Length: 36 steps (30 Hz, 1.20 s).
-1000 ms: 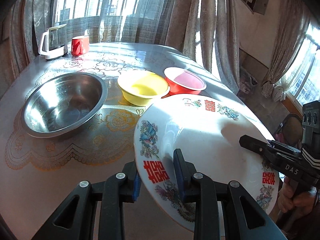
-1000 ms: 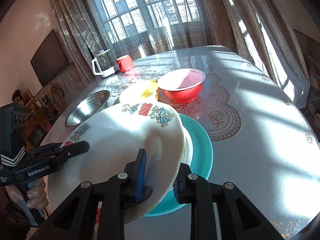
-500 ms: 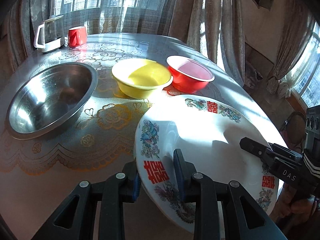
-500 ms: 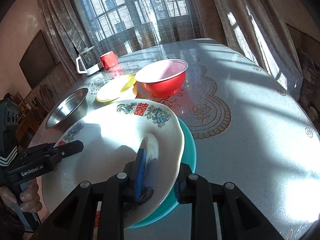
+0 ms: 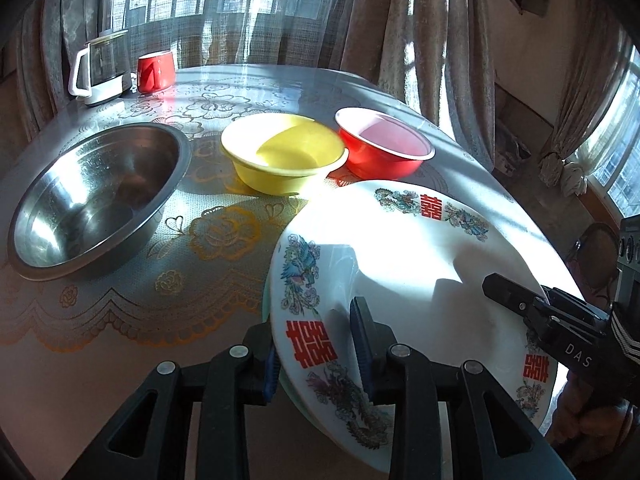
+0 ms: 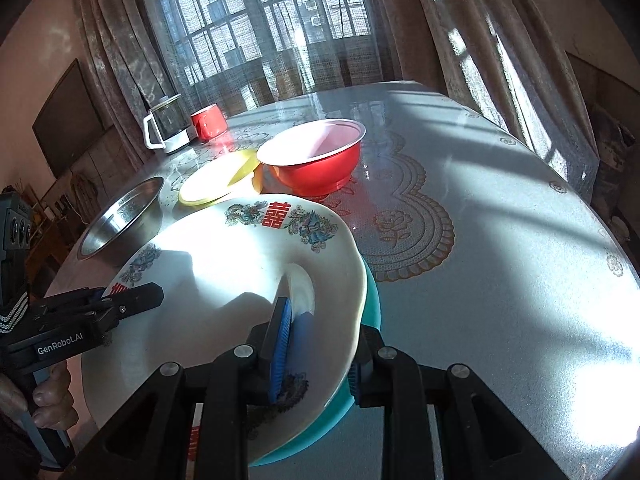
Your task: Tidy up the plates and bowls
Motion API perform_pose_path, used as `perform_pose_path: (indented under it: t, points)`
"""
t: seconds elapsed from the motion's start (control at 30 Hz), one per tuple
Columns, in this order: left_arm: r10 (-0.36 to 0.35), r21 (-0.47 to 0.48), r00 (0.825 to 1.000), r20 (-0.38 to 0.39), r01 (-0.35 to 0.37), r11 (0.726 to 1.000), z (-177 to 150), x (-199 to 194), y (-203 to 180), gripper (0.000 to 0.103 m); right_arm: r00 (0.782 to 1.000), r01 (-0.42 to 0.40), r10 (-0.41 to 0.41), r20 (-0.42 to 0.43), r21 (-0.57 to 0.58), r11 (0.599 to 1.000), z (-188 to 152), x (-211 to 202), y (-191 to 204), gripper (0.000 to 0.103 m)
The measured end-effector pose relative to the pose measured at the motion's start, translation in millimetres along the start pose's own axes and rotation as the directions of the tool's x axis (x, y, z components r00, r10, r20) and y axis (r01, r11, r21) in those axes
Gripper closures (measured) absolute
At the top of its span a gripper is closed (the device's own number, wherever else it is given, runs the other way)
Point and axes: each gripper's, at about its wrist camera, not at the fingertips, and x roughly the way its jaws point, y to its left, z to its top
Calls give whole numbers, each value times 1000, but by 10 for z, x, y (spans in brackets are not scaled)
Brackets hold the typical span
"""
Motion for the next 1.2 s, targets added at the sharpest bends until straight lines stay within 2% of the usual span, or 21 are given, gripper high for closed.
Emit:
perform_pose_path:
  t: [0.2,0.37,0.63,0.7,1.2]
  points:
    - [18,10,1000,6,-18,1000,-10,-33,-20,71,1000,-8,8,-23,28,1000,5,-4,-4,76]
    - [25,9,1000,15,-25,1000,-20,-74,-10,71,1000,-21,22,-20,52,998,-5,-80,-6,69]
    - [13,-31,999,44,-11,999,-102,-230,58,70,1000,-22,22,2,36,999,-120,-294,23,70]
    - [18,-20,999,48,-17,1000,-124,-246,30,71,1000,-8,8,10,18,1000,-168,-309,53,75]
    - [49,8,998,44,-49,999,-146,-262,-48,72,1000,5,-6,18,50,999,-188,-272,20,76]
